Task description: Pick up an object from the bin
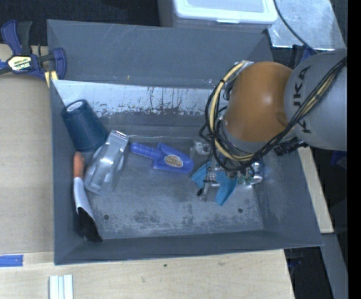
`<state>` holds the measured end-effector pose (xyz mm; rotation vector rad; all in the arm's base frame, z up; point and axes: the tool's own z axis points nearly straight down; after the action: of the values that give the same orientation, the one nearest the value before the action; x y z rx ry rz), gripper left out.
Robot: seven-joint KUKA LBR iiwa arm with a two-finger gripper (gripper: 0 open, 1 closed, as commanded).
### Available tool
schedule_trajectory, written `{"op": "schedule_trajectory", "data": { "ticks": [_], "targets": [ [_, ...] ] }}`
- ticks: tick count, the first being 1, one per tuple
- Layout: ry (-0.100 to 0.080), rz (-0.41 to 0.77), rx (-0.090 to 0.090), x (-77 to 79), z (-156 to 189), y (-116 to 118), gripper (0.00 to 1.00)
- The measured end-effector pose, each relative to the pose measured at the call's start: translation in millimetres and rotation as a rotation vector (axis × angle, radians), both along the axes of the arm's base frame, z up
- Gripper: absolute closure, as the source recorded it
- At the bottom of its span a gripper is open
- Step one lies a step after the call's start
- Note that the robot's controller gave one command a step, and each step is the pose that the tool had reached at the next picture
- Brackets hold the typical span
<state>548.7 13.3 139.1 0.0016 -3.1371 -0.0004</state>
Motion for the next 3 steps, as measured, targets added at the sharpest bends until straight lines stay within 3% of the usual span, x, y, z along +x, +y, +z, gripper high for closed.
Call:
{"op": "schedule_trajectory", "data": {
  "ticks": [1,2,3],
  "targets": [
    [-0.008,0.000,0.000,2.0,4,0,0.00],
    [-0.011,0.080,0.002,69.9,-68,88,0.00],
    [-0.020,-0.175,-0.001,72.2,-7,75,0.00]
  ]
}}
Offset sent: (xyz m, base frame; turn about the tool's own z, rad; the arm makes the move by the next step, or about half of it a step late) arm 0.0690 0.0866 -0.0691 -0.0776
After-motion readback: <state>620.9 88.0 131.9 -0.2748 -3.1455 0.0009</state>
